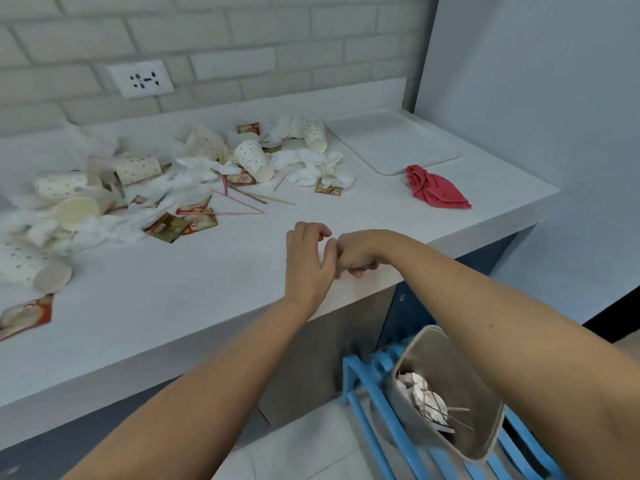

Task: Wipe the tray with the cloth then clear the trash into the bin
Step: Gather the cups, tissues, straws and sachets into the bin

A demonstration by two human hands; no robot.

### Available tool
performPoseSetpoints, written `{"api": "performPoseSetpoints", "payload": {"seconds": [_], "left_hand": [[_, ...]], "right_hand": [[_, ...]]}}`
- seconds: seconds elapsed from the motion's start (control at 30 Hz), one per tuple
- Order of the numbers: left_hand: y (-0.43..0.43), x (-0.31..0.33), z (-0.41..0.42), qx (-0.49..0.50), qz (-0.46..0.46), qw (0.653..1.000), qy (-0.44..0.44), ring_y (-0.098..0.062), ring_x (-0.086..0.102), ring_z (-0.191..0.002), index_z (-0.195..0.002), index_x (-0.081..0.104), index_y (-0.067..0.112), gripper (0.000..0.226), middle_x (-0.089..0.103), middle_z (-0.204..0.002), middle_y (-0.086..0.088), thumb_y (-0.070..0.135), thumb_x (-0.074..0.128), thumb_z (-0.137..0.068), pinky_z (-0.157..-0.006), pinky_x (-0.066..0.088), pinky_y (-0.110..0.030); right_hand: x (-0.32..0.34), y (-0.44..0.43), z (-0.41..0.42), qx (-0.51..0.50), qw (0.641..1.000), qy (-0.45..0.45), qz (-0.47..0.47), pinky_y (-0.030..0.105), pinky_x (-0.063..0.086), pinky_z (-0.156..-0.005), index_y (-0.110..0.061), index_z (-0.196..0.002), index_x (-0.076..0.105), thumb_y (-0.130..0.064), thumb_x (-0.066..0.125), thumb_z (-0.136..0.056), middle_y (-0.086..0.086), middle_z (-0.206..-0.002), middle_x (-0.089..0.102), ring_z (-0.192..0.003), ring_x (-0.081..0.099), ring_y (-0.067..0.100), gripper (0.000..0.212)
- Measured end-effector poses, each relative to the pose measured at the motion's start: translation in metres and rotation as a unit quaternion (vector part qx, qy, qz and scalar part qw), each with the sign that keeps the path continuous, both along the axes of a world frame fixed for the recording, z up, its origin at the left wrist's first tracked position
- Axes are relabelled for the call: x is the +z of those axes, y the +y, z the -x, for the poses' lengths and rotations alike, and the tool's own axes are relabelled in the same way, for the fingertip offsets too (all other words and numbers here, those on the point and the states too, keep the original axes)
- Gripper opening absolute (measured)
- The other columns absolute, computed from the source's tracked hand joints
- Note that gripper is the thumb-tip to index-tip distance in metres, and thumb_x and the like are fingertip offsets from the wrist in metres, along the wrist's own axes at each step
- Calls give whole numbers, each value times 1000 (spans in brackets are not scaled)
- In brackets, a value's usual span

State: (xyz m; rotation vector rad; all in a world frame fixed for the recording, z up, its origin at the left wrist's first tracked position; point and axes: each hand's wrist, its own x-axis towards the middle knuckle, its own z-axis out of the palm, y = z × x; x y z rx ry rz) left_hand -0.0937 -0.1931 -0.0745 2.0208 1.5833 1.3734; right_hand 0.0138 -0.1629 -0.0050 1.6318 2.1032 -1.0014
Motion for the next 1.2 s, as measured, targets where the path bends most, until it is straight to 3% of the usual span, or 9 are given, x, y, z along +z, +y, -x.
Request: {"api": "performPoseSetpoints", "payload": {"seconds": [0.33,0.5,0.6,0.7,0.87,0.97,1.03,1.1,1.2], "left_hand": [[2,19,171,210,63,975,30,-26,43,-111,-106,57,7,19,50,-117,-9,17,50,-91,-89,34,-34],[-18,21,255,265,14,964,2,-28,47,-103,-97,60,6,19,52,-106,-10,17,47,-88,-84,34,-31],[-28,20,300,312,-5,950,-22,-27,46,-102,-99,59,4,27,52,-107,-12,22,46,-83,-84,31,-28],[-31,20,346,384,16,922,-42,-32,44,-109,-111,55,2,32,48,-120,-16,21,52,-85,-88,32,-31],[-22,26,400,425,153,889,-70,-33,32,-131,-136,37,5,53,37,-142,-11,27,54,-91,-103,30,-46],[-14,20,422,377,191,899,-117,-32,41,-123,-129,49,6,46,54,-129,-10,32,50,-91,-101,37,-44],[-11,19,428,328,173,911,-179,-28,55,-100,-107,61,5,29,64,-101,-8,26,50,-91,-82,45,-35],[-8,23,425,291,157,919,-215,-21,53,-78,-87,60,7,17,58,-75,1,19,50,-93,-66,41,-28],[4,34,414,235,140,928,-252,-12,48,-66,-76,57,12,19,53,-67,3,14,49,-94,-64,38,-24]], "right_hand": [[4,17,162,71,985,116,-103,21,37,-49,-10,-85,56,-24,57,-90,1,-66,52,-56,45,14,15],[1,17,238,111,970,160,-146,20,39,-54,-10,-94,61,-22,60,-89,-4,-77,51,-70,49,13,13],[-1,17,280,129,961,178,-168,25,38,-65,-7,-111,59,-26,62,-88,-4,-85,50,-84,49,16,30],[-5,15,317,148,958,178,-170,26,37,-68,-10,-123,51,-32,64,-88,5,-110,53,-90,46,16,44],[-16,13,367,154,957,191,-151,34,43,-93,-13,-137,37,-37,69,-83,11,-136,41,-120,48,25,67],[-19,14,389,151,959,184,-154,39,43,-100,-14,-142,31,-41,71,-79,12,-140,37,-125,45,28,79],[-21,16,401,148,961,173,-159,41,43,-101,-13,-143,29,-44,71,-78,12,-140,39,-126,44,29,84],[-23,17,406,147,961,169,-160,40,44,-99,-13,-146,22,-45,71,-78,13,-138,40,-125,45,29,90],[-26,22,414,111,959,208,-158,42,48,-95,-19,-149,6,-44,74,-75,12,-134,47,-121,50,30,103]]}}
